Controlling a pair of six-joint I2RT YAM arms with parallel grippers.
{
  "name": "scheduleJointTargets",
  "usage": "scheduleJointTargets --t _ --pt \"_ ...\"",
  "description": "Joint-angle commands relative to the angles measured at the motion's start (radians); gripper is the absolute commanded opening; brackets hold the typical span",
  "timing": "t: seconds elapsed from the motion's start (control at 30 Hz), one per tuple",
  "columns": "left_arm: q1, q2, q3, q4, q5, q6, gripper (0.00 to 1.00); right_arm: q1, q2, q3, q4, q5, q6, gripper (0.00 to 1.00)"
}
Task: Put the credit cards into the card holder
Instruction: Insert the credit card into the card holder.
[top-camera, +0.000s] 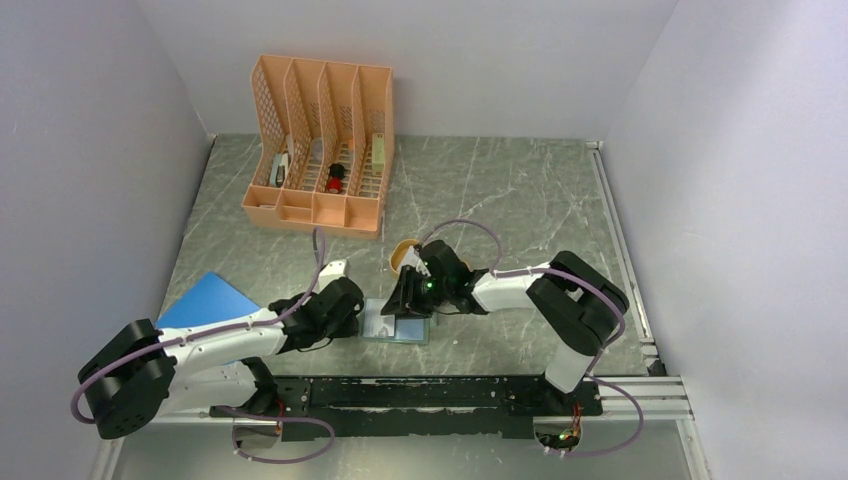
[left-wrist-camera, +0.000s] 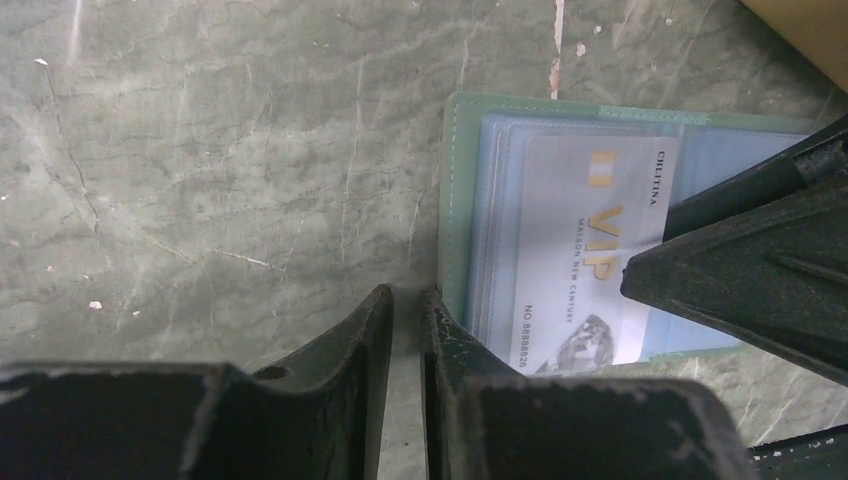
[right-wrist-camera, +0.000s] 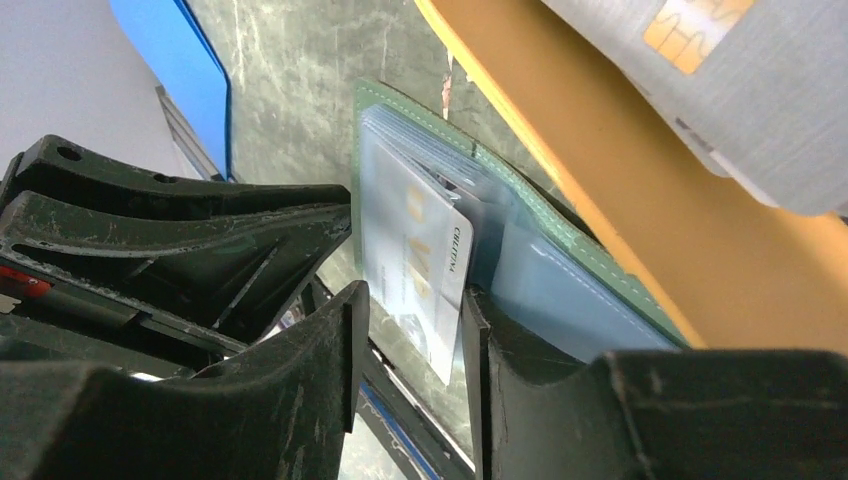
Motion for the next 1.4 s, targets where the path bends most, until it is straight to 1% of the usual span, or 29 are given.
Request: scheduleJointTargets --t 0.0,0.33,0.47,0.53,0.63,0.73,0.87,0.93,1.0,1.13,1.23,1.37 --pt "-0.002 0.000 -0.029 -0.015 0.051 -0.006 0.22 0.011 0.007 0.035 -0.055 0.001 -0.022 0.43" --pt "-0.002 -0.027 -0.036 0.021 0.078 0.005 0.21 0.057 0.044 0.120 -0.126 0.007 -0.046 0.43" --pt "-0.002 -0.048 -0.037 0.009 0.065 -0.002 0.21 0.066 0.034 0.144 -0.179 0.034 -0.066 0.43" --pt "-0.002 -0.062 -0.032 -0.022 0.044 -0.011 0.22 0.067 -0.003 0.159 -0.240 0.075 -0.092 0.45" --pt "-0.002 -0.090 -0.027 -0.063 0.019 -0.016 0.24 0.067 -0.055 0.197 -0.366 0.144 -0.146 0.50" --pt "-0.002 -0.120 -0.022 -0.092 -0.007 -0.016 0.29 0.068 -0.113 0.225 -0.487 0.200 -0.191 0.56" --pt "-0.002 -0.157 -0.010 -0.121 -0.031 -0.016 0.38 0.067 -0.213 0.253 -0.623 0.309 -0.239 0.58" --pt "-0.001 -0.176 0.001 -0.141 -0.046 -0.013 0.43 0.067 -0.273 0.246 -0.688 0.375 -0.255 0.58" --pt "-0.002 -0.199 0.013 -0.164 -0.062 -0.011 0.45 0.067 -0.345 0.210 -0.730 0.430 -0.262 0.58" --pt "-0.001 -0.249 0.018 -0.188 -0.088 -0.004 0.47 0.067 -0.466 0.091 -0.743 0.488 -0.245 0.52" --pt "-0.001 -0.278 0.012 -0.188 -0.096 -0.007 0.48 0.067 -0.481 0.035 -0.731 0.486 -0.232 0.50" --pt "-0.002 -0.303 0.018 -0.208 -0.102 -0.012 0.48 0.067 -0.435 0.034 -0.717 0.496 -0.230 0.50"
